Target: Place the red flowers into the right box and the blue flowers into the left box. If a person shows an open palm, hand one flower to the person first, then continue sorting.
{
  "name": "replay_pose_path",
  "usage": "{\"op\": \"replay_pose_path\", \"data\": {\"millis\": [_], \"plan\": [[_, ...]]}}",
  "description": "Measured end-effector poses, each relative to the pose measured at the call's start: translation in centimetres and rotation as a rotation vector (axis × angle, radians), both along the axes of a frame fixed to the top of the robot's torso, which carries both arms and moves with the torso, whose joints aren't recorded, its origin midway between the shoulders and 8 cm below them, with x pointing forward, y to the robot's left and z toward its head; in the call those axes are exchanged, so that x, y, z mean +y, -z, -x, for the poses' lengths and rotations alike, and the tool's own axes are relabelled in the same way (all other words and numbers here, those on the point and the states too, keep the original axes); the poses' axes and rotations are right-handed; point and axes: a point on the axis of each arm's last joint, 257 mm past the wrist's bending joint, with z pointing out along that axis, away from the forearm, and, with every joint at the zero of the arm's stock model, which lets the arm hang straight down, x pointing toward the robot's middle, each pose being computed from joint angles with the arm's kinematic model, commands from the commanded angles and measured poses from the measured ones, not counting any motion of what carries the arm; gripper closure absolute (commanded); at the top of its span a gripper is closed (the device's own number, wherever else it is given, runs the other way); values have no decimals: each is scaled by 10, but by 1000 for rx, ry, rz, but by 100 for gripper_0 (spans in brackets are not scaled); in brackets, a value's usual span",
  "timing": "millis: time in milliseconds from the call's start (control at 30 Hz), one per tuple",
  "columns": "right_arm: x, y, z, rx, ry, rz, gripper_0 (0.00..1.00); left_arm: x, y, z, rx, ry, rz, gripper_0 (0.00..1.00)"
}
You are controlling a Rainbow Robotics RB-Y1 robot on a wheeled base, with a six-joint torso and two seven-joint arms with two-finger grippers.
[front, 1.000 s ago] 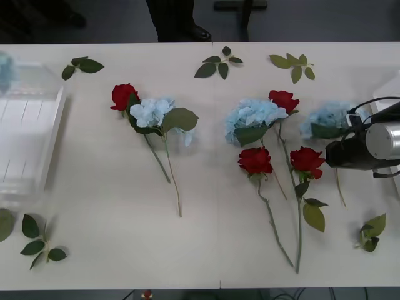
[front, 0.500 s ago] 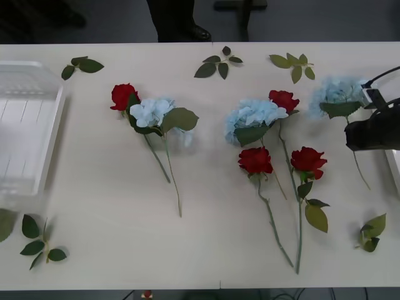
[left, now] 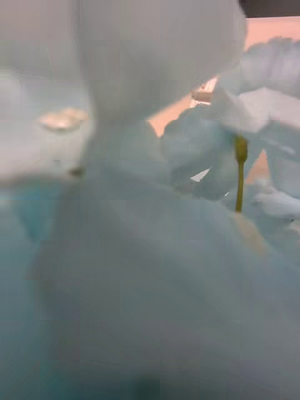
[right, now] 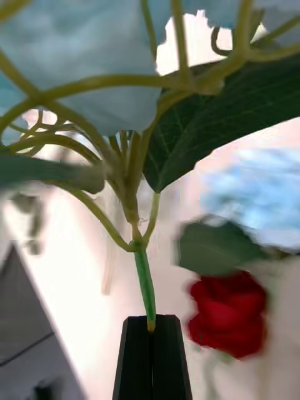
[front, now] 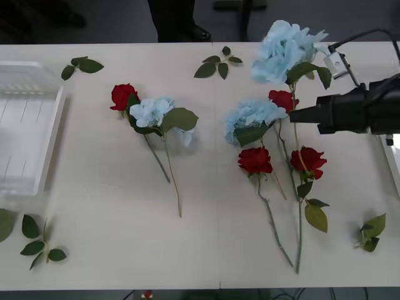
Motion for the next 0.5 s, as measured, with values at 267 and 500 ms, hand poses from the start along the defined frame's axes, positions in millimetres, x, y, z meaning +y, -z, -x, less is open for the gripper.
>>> {"op": "replay_pose_path", "data": {"millis": [267, 500], "plan": [[60, -34, 24, -13, -137, -159, 100, -9, 5, -3, 5, 18, 18, 25], [93, -70, 38, -82, -193, -267, 100, -62, 0, -8, 34, 108, 141, 5]]}}
